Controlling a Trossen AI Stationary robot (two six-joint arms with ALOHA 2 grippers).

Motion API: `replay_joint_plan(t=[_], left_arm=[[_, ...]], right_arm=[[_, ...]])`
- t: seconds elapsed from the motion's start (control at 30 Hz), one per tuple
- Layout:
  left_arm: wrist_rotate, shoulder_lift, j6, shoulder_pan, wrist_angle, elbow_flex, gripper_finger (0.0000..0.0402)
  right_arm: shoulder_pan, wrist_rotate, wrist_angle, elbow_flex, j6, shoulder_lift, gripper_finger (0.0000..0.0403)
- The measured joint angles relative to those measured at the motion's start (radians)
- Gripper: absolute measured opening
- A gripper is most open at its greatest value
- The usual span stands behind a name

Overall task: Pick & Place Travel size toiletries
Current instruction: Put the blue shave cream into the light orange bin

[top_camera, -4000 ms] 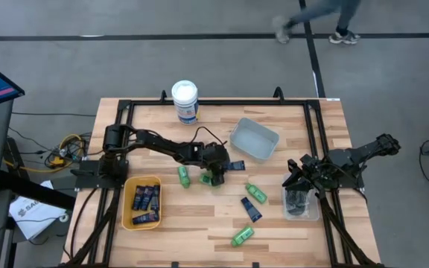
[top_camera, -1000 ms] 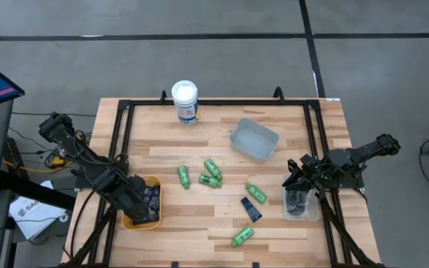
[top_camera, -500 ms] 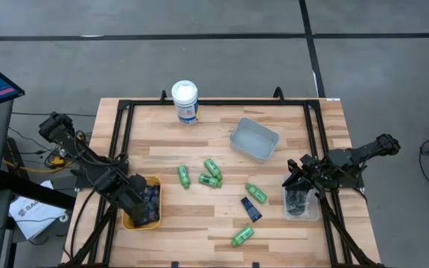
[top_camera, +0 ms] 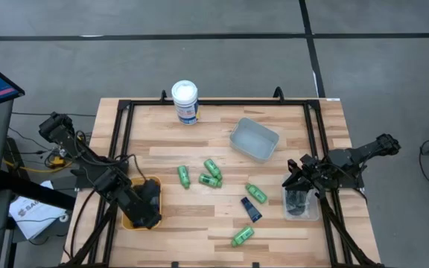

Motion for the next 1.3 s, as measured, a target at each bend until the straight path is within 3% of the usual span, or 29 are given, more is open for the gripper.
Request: replay_joint_plan(t=[0.23,0.3,0.57,0.83,1.07,1.3], left_arm=[[-0.17,0.0,0.12,0.038,0.197,0.0,0.019],[-0.176,-0.002,0.132,0.053,0.231,0.0,0.0172],[-0.177,-0.003,0.174,0.073,0.372,0.001,0.0073],[-0.178,-0.003,0.215,0.072,0.453,0.001,0.0009],[-0.181,-0.003,0.215,0.072,0.452,0.001,0.0012],[-0.244,-0.003,0.315,0.073,0.459,0.001,0.0061]], right_arm=[[-0.003,0.0,0.009,0.0,-0.064,0.0,0.0076],[-0.002,-0.001,0.023,0.0,-0.129,0.0,0.0076],[-0.002,0.0,0.06,0.0,-0.116,0.0,0.0076],[-0.002,0.018,0.286,0.0,0.425,-0.001,0.0076],[-0.002,0.079,0.397,0.0,0.484,-0.001,0.0076],[-0.002,0.12,0.379,0.0,0.532,0.001,0.0076]])
